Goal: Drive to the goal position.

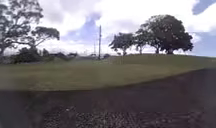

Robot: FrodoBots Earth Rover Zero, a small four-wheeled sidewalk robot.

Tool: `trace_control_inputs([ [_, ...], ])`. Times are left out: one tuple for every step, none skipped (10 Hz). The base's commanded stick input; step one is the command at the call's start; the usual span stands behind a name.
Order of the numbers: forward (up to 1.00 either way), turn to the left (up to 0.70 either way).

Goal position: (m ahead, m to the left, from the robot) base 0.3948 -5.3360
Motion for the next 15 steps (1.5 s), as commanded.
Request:
trace_control_inputs([
  [0.00, 0.00],
  [0.00, -0.41],
  [0.00, -0.50],
  [0.00, -0.50],
  [0.00, -0.50],
  [0.00, -0.50],
  [0.00, -0.50],
  [0.00, -0.50],
  [0.00, -0.50],
  [0.00, -0.50],
  [0.00, -0.50],
  [0.00, -0.50],
  [0.00, -0.50],
  [0.00, -0.50],
  [0.00, -0.50],
])
